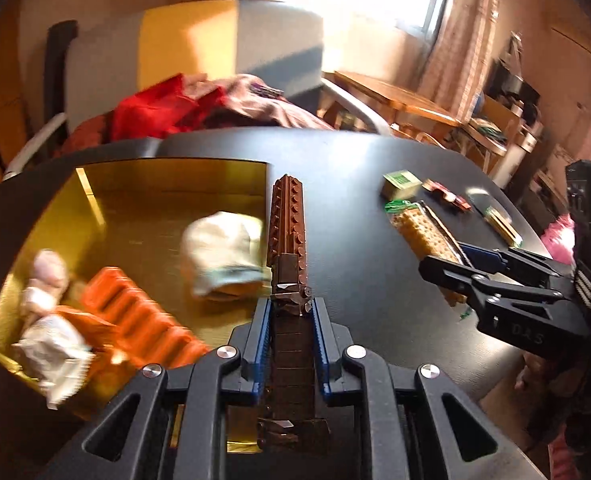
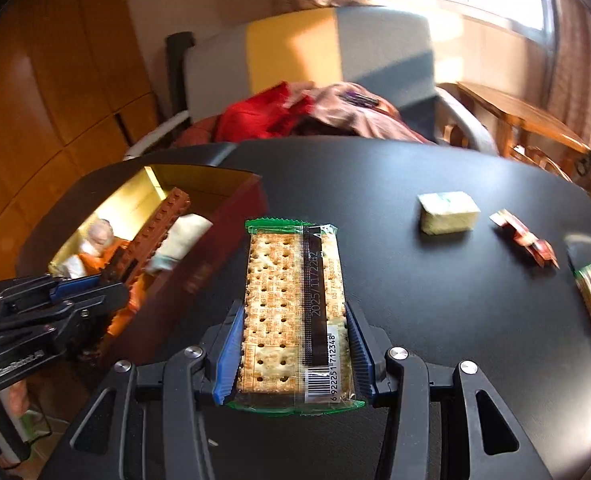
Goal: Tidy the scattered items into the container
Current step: 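Carry the brick bar and cracker packet over the gold box with both grippers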
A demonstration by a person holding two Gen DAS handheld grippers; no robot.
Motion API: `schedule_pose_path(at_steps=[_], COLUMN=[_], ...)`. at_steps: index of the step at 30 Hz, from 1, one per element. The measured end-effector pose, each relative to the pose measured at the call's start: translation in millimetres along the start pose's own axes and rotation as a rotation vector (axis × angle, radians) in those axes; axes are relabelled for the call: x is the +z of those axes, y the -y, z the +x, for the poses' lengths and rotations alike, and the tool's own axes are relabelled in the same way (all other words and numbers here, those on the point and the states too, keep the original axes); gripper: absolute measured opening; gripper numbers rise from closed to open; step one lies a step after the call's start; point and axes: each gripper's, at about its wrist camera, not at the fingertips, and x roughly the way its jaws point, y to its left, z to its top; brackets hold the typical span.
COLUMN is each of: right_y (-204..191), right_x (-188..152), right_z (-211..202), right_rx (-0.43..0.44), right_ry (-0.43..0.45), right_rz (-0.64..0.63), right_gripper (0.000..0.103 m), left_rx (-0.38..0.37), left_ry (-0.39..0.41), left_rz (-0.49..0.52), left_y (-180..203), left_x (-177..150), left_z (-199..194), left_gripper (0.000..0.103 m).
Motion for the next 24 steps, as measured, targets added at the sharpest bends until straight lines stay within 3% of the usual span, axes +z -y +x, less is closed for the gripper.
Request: schedule_pose_path(at_steps=[7,11,17,24], right_y=[-84.4,-118.7,-138.5,-138.2], right_x=[41.9,57.8,62.4,58.4], right_z=[30.9,58.7,96.3,105.0], right_rx=[0.116,0.148,0.133,0.109], right_ry=[0.010,-0.019,-0.091,-0.113], right_rz=[-0.161,-0.201,-0.217,-0.211], right_gripper=[0.048,0.048,0.048,0.050], left_rx=[0.141,0.171,0.207,0.232], left_ry=[0.024,0.017,0.007,0.020], left_rz=[-0.090,-0.131,-0.184,-0.186], left_y=[-60.7,-82.7,-113.0,-113.5], left_x=[7.9,8.7,8.6,9.7], left_z=[-2.7,4.8,15.1,15.9], left_gripper=[0.019,0.019,0.019,0.026])
